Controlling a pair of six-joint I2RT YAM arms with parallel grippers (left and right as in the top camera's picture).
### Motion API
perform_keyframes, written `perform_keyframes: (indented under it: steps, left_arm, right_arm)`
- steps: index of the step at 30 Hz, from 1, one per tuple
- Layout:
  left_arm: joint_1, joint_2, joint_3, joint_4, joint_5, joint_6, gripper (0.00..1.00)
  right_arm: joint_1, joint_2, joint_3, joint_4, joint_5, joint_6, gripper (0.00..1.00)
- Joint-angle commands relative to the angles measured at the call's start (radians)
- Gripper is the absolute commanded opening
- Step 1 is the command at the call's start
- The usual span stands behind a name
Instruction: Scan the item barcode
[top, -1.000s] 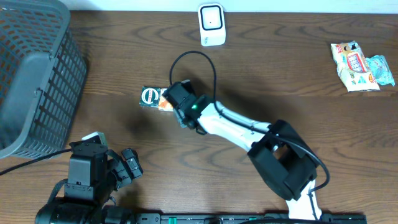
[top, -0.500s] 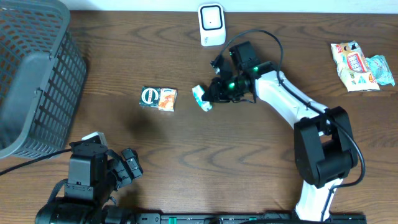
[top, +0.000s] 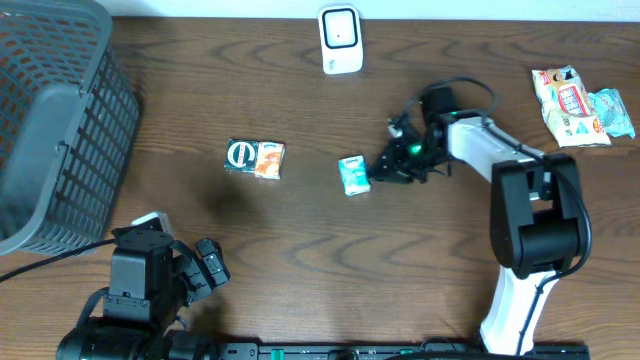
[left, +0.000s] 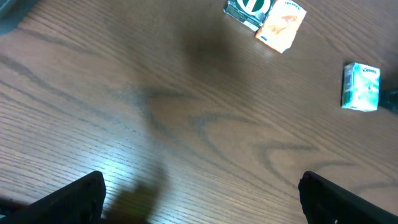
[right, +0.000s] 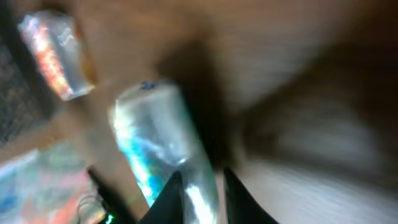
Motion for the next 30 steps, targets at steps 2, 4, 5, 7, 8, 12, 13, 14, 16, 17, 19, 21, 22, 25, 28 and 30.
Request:
perform_keyframes:
  steps: [2,4,5,7,8,12,13,14,16,17,19,21,22,25,28,30]
  left_arm:
    - [0.002,-0.004,-0.001,-0.003,-0.009,0.002,0.98]
    - [0.002,-0.004,-0.001,-0.003,-0.009,0.002,0.97]
    - [0.002,-0.004,-0.001,-0.003,-0.009,0.002,0.98]
    - [0.002,-0.004,-0.001,-0.003,-0.009,0.002,0.97]
    - [0.002,-0.004,-0.001,-0.003,-0.009,0.002,0.98]
    - [0.002,-0.004,-0.001,-0.003,-0.009,0.002,0.98]
    - [0.002,-0.004,-0.001,-0.003,-0.009,0.002,0.98]
    - [0.002,-0.004,-0.001,-0.003,-0.009,0.002,0.98]
    - [0.002,-0.004,-0.001,-0.003,-0.009,0.002,0.98]
    - [0.002,-0.004,-0.001,-0.003,-0.009,0.002,0.98]
    - [0.002,-0.004,-0.001,-0.003,-0.009,0.002,0.98]
    - [0.002,-0.004,-0.001,-0.003,-0.009,0.002,0.98]
    - [0.002,-0.004,-0.001,-0.003,-0.009,0.002,0.98]
    - [0.002,-0.004,-0.001,-0.003,-0.009,0.002,0.98]
    - [0.002,-0.004,-0.001,-0.003,-0.009,0.002,0.98]
    - [0.002,-0.004,-0.001,-0.003,-0.009,0.002,0.98]
  right_arm:
    - [-0.05,-0.012,0.024,-0.079,0.108,-0.079,0.24]
    - [-0.067,-0.025,0.059,-0.134,0.107,-0.115,0.31]
    - [-0.068,-0.029,0.071,-0.15,0.1,-0.127,0.33]
    - [-0.057,-0.038,0.1,-0.185,0.041,-0.202,0.38]
    - [-0.05,-0.039,0.105,-0.187,0.008,-0.233,0.41]
    - [-0.023,-0.039,0.109,-0.173,-0.058,-0.285,0.54]
    - [-0.016,-0.039,0.109,-0.168,-0.058,-0.286,0.56]
    - [-0.009,-0.039,0.109,-0.163,-0.058,-0.285,0.57]
    - [0.017,-0.039,0.109,-0.146,-0.056,-0.285,0.62]
    - [0.025,-0.039,0.109,-0.14,-0.054,-0.285,0.62]
    - [0.044,-0.039,0.109,-0.129,-0.022,-0.282,0.62]
    - [0.068,-0.039,0.109,-0.118,0.059,-0.24,0.62]
    - [0.078,-0.039,0.108,-0.111,0.102,-0.214,0.61]
    - [0.114,-0.039,0.093,-0.066,0.186,-0.175,0.61]
    - [0.145,-0.037,0.079,-0.035,0.229,-0.143,0.53]
    - [0.161,-0.033,0.076,-0.029,0.294,-0.094,0.43]
